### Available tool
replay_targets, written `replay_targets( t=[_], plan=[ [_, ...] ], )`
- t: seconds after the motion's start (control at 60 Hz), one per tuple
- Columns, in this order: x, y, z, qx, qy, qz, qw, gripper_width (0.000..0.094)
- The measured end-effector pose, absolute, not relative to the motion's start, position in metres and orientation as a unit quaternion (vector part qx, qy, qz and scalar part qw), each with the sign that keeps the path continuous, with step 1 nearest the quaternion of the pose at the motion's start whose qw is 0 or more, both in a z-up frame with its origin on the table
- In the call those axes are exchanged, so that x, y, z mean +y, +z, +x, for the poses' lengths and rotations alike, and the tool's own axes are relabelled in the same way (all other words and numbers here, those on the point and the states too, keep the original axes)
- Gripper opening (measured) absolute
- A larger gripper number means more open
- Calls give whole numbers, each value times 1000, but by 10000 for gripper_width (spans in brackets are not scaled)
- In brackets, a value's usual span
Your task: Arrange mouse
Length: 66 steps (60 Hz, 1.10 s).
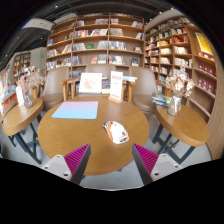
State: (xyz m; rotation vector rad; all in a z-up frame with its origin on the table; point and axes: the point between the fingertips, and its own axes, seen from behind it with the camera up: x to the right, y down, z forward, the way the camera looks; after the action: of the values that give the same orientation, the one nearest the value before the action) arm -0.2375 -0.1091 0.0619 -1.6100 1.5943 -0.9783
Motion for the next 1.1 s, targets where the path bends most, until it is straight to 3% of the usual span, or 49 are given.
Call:
replay_targets(
  t=[0.25,0.75,1.1],
  plan=[
    [-134,48,-198,625,-381,-604,316,853],
    [-155,-12,-119,652,-348,-612,281,849],
    [-168,-13,-78,664,-339,-605,281,847]
  ],
)
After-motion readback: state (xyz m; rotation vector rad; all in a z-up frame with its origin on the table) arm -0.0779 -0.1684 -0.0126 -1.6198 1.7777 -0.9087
